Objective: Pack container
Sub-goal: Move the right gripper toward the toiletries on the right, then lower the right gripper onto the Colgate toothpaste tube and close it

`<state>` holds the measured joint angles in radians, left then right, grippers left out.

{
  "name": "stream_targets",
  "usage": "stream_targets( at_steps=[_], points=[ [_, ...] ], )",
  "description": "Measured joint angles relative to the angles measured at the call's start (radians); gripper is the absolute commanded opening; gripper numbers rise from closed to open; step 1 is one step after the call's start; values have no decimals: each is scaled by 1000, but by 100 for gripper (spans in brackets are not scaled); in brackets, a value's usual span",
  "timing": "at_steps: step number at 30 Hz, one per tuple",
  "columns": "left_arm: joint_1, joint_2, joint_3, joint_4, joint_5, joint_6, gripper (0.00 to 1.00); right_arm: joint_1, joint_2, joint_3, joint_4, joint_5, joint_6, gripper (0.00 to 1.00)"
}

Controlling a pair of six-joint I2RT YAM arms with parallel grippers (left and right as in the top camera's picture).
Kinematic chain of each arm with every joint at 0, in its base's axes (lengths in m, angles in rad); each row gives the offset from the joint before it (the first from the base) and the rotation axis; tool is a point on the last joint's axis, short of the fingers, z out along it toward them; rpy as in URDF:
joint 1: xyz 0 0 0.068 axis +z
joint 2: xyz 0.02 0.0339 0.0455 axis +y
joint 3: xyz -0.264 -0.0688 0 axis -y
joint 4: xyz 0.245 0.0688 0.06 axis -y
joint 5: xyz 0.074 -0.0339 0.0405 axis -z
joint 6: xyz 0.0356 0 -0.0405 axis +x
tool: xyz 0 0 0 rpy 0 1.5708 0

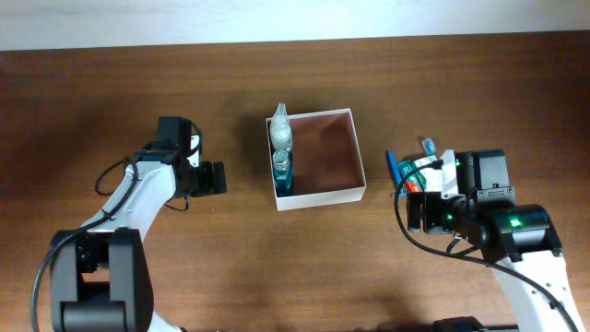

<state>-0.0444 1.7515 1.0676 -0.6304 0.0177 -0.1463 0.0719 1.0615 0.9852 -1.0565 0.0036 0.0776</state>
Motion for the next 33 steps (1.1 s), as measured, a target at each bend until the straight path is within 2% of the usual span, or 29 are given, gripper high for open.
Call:
stream_targets(
  at_steps=[13,33],
  points=[
    [0,0,0,0,0,0,99,0,127,0,2,16,-3,98],
    [0,0,0,0,0,0,99,0,129,0,26,19,-4,98]
  ],
)
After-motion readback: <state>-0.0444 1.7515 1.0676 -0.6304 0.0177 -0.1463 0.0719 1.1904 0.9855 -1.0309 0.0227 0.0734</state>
